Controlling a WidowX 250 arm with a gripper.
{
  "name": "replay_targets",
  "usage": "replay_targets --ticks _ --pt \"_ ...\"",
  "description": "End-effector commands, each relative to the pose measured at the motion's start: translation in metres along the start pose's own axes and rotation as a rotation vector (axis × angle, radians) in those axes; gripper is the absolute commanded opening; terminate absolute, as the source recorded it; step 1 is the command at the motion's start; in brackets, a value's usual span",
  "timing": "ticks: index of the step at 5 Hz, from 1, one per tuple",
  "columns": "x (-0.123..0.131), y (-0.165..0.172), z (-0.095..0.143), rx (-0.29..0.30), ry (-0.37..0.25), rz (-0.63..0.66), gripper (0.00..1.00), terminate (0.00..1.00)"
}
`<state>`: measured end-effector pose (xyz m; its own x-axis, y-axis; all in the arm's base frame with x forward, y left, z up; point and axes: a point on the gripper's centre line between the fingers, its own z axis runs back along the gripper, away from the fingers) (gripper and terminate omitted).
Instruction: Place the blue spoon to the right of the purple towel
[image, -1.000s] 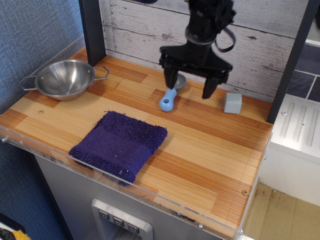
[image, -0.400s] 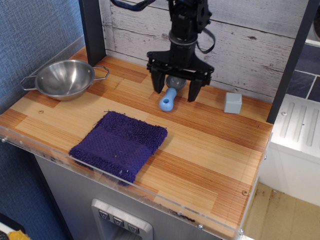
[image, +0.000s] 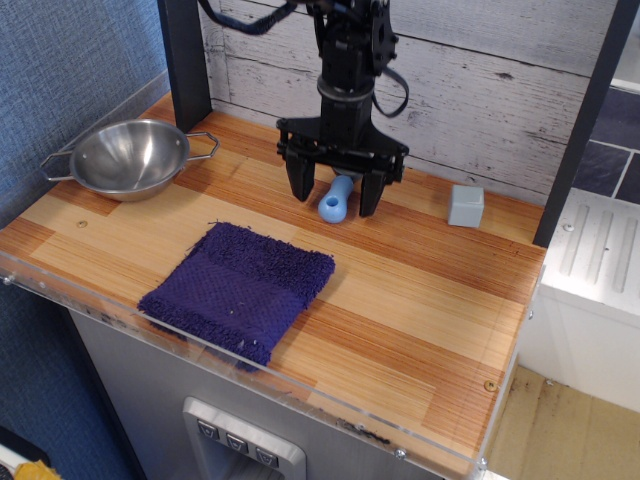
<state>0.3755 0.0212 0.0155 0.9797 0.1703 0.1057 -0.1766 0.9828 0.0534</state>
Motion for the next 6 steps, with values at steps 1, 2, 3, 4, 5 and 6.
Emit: replay_targets --ticks 1,2,3,4,5,6 --pt "0.004 -0.001 0.011 0.003 -0.048 0.009 0.00 0.00" --pt "0.003 -0.002 0.013 -0.003 -0.050 0.007 0.00 0.00" --pt "0.004 -0.001 0.016 -0.004 -0.059 0.018 0.00 0.00" --pt "0.007 0.000 0.029 0.033 -0.105 0.075 0.00 0.00" --pt "0.003 -0.003 0.047 0.042 -0.139 0.129 0.00 0.00" --pt "-0.007 -0.004 0.063 0.043 -0.178 0.161 0.00 0.00"
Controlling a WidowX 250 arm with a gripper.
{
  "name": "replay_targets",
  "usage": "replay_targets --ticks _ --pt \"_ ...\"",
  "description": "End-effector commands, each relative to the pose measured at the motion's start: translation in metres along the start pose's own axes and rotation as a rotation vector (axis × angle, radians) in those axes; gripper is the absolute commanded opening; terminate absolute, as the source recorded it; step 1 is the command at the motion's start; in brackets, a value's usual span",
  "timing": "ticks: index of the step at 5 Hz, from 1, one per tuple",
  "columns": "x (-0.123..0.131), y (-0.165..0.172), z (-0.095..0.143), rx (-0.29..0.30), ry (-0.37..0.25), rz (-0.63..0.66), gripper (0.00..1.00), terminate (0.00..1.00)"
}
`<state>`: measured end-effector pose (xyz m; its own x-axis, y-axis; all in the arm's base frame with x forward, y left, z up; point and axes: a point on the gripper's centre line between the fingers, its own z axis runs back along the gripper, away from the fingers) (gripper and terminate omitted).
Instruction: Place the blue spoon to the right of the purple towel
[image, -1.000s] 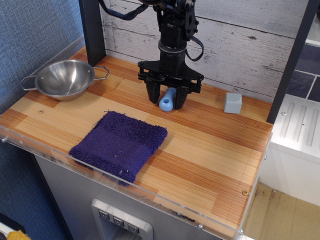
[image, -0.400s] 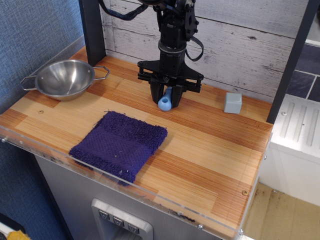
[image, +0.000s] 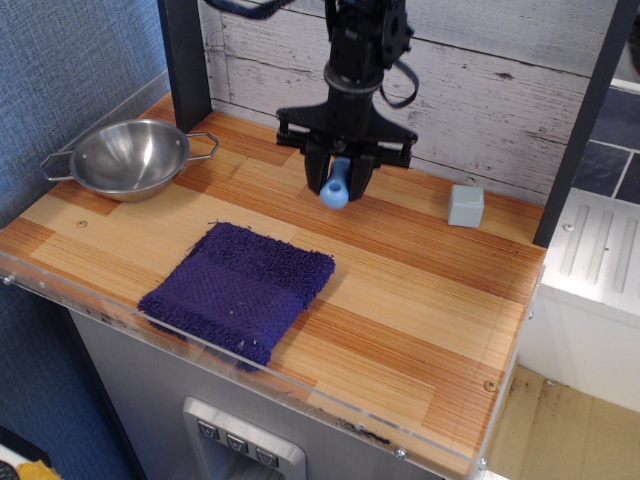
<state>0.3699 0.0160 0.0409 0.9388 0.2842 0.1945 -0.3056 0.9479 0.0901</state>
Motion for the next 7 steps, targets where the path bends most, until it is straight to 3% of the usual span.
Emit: replay_targets --ticks 1,3,5,7 --pt "-0.014 -0.006 0.054 -0.031 -0.108 0.053 0.00 0.00" --pt "-0.059 -0.044 0.051 -0.092 -0.082 -0.026 0.00 0.00" --pt "-0.103 -0.072 0.039 -0.111 -0.051 -0.080 0.00 0.00" --pt "-0.121 -0.078 0.020 -0.110 -0.038 -0.150 0.00 0.00"
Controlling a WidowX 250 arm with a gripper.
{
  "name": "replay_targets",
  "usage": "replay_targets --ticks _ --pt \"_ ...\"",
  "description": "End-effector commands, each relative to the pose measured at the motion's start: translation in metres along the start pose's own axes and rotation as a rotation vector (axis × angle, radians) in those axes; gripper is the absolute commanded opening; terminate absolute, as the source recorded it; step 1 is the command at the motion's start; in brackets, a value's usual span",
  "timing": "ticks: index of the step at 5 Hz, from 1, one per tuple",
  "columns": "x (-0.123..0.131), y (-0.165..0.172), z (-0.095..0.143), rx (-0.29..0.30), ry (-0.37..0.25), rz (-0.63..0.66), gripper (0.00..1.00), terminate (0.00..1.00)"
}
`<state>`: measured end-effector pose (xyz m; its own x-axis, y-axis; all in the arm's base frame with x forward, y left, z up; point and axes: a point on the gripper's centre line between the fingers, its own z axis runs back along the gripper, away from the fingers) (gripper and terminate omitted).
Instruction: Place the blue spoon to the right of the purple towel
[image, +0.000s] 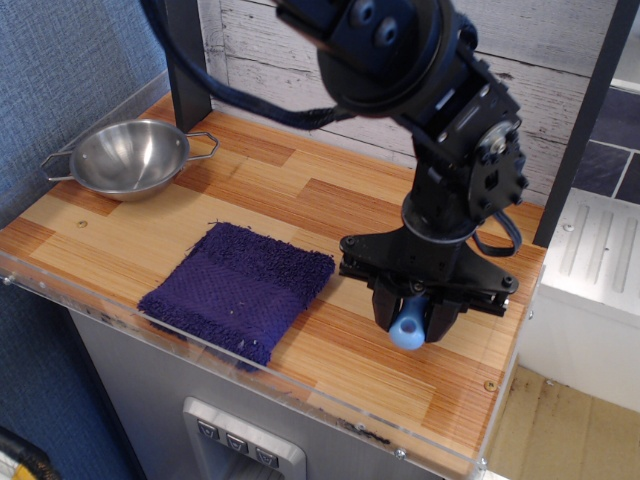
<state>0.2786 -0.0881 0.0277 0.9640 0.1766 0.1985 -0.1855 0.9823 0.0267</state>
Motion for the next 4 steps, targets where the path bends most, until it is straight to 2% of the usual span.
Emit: replay_targets --ticks 1,2,3,4 --pt "-0.0066 -0.0085 -0.0065 -0.016 -0.008 -0.062 0.00 0.00" --pt "-0.0085 -0.0166 -0.0125 -0.033 0.006 -0.108 0.00 0.00" --pt "-0.0057 -0.0175 -0.0130 -0.015 0.033 -0.132 1.00 0.00" --pt "-0.0014 -0.0174 -0.0117 -0.017 0.036 -0.122 1.00 0.00"
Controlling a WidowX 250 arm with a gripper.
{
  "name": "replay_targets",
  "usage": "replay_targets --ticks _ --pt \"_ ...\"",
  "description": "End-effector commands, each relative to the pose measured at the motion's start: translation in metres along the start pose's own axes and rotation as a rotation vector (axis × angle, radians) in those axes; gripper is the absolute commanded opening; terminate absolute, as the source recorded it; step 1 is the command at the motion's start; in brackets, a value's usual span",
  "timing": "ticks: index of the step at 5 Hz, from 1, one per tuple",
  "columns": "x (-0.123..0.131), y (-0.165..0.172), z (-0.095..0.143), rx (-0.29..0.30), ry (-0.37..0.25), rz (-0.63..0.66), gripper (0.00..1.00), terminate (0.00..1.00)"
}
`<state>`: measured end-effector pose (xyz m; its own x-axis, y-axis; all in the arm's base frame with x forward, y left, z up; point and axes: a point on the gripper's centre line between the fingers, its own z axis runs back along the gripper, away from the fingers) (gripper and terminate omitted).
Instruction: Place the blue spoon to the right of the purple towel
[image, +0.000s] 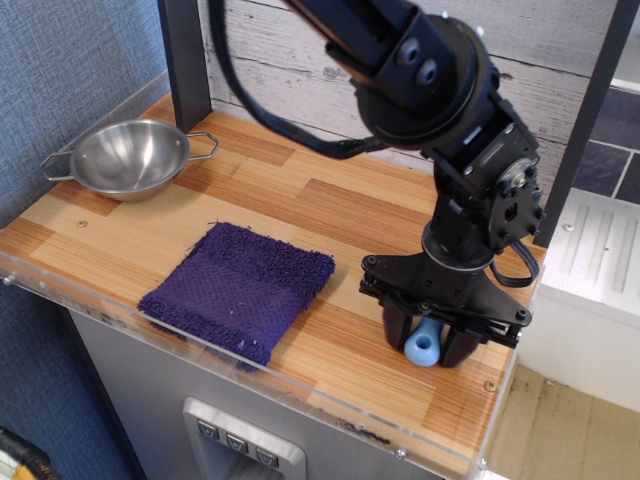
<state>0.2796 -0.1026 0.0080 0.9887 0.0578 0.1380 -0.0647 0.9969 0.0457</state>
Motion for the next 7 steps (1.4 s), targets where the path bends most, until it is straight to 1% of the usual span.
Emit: replay_targets --ticks 1,2,3,4,5,7 --pt "0.007 -0.001 0.009 -0.021 -0.033 0.009 1.00 0.00" --pt "0.012 0.000 0.023 -0.035 -0.057 0.018 1.00 0.00" --pt "0.020 0.000 0.040 -0.068 -0.114 0.045 1.00 0.00" --pt "0.025 0.004 0.060 -0.076 -0.163 0.044 1.00 0.00" --pt "0.026 0.010 0.081 -0.043 -0.232 0.044 1.00 0.00" --pt "0.026 0.010 0.081 -0.043 -0.232 0.044 1.00 0.00"
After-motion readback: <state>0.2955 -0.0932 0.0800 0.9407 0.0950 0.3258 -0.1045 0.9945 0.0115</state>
